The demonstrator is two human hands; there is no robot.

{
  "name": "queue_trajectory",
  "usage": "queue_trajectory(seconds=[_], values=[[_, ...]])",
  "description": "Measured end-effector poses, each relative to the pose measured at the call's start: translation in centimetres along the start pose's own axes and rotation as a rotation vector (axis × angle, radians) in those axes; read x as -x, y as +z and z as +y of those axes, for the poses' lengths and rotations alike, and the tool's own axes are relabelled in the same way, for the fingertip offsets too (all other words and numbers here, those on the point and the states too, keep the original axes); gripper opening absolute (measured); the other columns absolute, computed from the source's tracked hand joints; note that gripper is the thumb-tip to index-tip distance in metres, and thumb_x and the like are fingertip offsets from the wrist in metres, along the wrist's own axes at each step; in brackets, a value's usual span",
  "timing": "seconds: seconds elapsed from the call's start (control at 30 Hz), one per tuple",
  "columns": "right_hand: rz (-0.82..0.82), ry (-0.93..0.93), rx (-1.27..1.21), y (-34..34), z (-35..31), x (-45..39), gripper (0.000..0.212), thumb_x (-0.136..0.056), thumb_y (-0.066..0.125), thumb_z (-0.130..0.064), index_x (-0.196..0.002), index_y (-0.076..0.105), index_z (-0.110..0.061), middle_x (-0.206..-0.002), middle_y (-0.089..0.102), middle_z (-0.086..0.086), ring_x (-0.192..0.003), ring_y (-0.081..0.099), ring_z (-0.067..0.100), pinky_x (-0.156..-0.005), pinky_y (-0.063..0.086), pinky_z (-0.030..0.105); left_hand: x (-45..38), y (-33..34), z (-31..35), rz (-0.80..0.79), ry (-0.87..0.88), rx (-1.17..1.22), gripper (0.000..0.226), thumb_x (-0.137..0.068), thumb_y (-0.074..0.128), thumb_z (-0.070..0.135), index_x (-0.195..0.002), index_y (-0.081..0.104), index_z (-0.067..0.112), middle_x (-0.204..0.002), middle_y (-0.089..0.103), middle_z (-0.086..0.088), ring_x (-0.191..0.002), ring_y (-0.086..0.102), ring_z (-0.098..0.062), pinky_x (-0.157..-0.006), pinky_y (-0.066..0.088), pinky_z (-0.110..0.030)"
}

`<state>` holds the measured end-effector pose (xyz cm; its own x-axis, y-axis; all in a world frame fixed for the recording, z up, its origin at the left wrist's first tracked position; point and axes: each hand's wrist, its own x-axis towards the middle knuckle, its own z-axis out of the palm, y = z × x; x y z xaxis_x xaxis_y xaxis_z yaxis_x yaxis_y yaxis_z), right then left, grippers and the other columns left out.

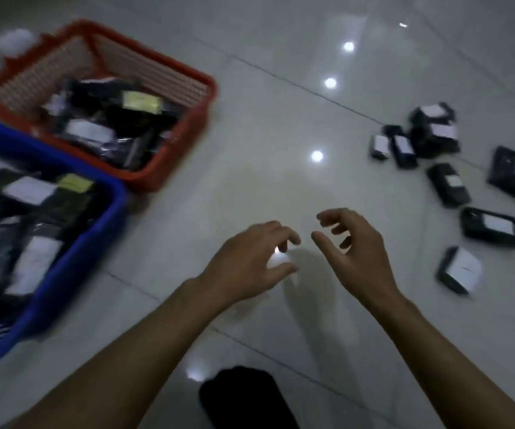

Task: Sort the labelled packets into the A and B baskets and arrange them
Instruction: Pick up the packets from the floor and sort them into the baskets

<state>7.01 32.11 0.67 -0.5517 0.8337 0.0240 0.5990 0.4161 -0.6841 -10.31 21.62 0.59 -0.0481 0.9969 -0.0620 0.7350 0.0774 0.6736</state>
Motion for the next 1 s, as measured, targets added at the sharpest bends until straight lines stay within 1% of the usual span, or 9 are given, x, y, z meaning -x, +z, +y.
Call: queue_trajectory(seconds=[0.13, 0.23, 0.3, 0.37, 0.47, 0.6, 0.73, 0.93, 1.0], values=[[0.118, 0.273, 0.019, -6.5, 6.0, 8.3, 0.022, -0.090, 0.069, -0.031, -0.110, 0.061, -0.033, -0.105, 0.062, -0.020, -0.094, 0.057, 0.001, -0.069, 0.045, 0.019, -2.5, 7.5, 6.5, -0.376, 0.180, 0.000, 0.054, -0.083, 0.064, 0.057, -0.130, 0.049, 0.035, -0.114, 0.055, 0.015, -0.096, 0.052, -0.004, -0.078, 0.046, -0.023], [0.200, 0.443, 0.032, -9.7, 9.4, 14.7, 0.023, -0.090, 0.068, -0.028, -0.112, 0.061, -0.034, -0.106, 0.062, -0.020, -0.093, 0.058, 0.001, -0.071, 0.051, 0.025, -3.2, 13.0, 10.5, -0.625, 0.343, -0.086, 0.073, -0.079, 0.065, 0.063, -0.141, 0.039, 0.034, -0.128, 0.048, 0.012, -0.113, 0.047, -0.009, -0.088, 0.045, -0.029], [0.253, 0.559, 0.019, -11.0, 11.3, 18.6, 0.023, -0.092, 0.066, -0.023, -0.112, 0.061, -0.033, -0.106, 0.063, -0.019, -0.092, 0.059, 0.001, -0.075, 0.054, 0.029, -3.1, 16.5, 12.8, -0.740, 0.453, -0.141, 0.086, -0.077, 0.065, 0.067, -0.147, 0.033, 0.029, -0.137, 0.042, 0.006, -0.121, 0.043, -0.015, -0.096, 0.042, -0.035], [0.313, 0.653, -0.014, -12.1, 12.5, 22.0, 0.022, -0.094, 0.061, -0.017, -0.112, 0.062, -0.030, -0.106, 0.065, -0.016, -0.091, 0.060, 0.002, -0.076, 0.054, 0.027, -2.7, 19.7, 15.1, -0.797, 0.549, -0.179, 0.094, -0.075, 0.065, 0.069, -0.150, 0.028, 0.025, -0.142, 0.037, 0.002, -0.124, 0.039, -0.020, -0.100, 0.039, -0.036], [0.405, 0.769, -0.044, -13.5, 13.8, 25.7, 0.026, -0.096, 0.054, -0.008, -0.111, 0.062, -0.027, -0.104, 0.066, -0.016, -0.091, 0.061, 0.000, -0.076, 0.053, 0.020, -2.0, 23.7, 18.4, -0.842, 0.691, -0.243, 0.102, -0.074, 0.068, 0.066, -0.153, 0.019, 0.023, -0.149, 0.028, 0.000, -0.130, 0.030, -0.022, -0.103, 0.033, -0.037], [0.494, 0.860, -0.077, -14.2, 15.1, 27.9, 0.029, -0.095, 0.051, -0.002, -0.109, 0.063, -0.025, -0.101, 0.067, -0.014, -0.088, 0.061, 0.000, -0.070, 0.049, 0.014, -1.4, 27.5, 21.3, -0.889, 0.840, -0.315, 0.102, -0.075, 0.075, 0.050, -0.153, 0.014, 0.023, -0.157, 0.019, 0.003, -0.133, 0.023, -0.023, -0.102, 0.026, -0.037], [0.537, 0.875, -0.112, -14.6, 15.8, 27.3, 0.024, -0.096, 0.054, -0.004, -0.109, 0.064, -0.022, -0.100, 0.067, -0.011, -0.085, 0.059, -0.002, -0.067, 0.046, 0.008, -1.8, 29.3, 21.3, -0.845, 0.964, -0.336, 0.074, -0.082, 0.069, 0.037, -0.145, 0.034, 0.024, -0.146, 0.038, 0.004, -0.126, 0.030, -0.021, -0.093, 0.025, -0.034], [0.495, 0.809, -0.139, -14.4, 16.7, 23.3, 0.019, -0.095, 0.058, -0.010, -0.108, 0.064, -0.022, -0.098, 0.068, -0.010, -0.084, 0.061, 0.000, -0.067, 0.046, 0.009, -5.6, 26.5, 17.7, -0.646, 0.800, -0.094, 0.057, -0.073, 0.071, 0.048, -0.121, 0.055, 0.023, -0.116, 0.055, 0.004, -0.106, 0.042, -0.018, -0.080, 0.033, -0.032], [0.458, 0.784, -0.170, -14.3, 17.7, 20.8, 0.019, -0.095, 0.059, -0.013, -0.108, 0.064, -0.026, -0.099, 0.068, -0.008, -0.087, 0.063, 0.003, -0.073, 0.052, 0.020, -7.8, 24.4, 16.3, -0.580, 0.725, -0.077, 0.057, -0.071, 0.071, 0.051, -0.118, 0.056, 0.021, -0.110, 0.055, 0.001, -0.101, 0.046, -0.019, -0.080, 0.040, -0.037]])
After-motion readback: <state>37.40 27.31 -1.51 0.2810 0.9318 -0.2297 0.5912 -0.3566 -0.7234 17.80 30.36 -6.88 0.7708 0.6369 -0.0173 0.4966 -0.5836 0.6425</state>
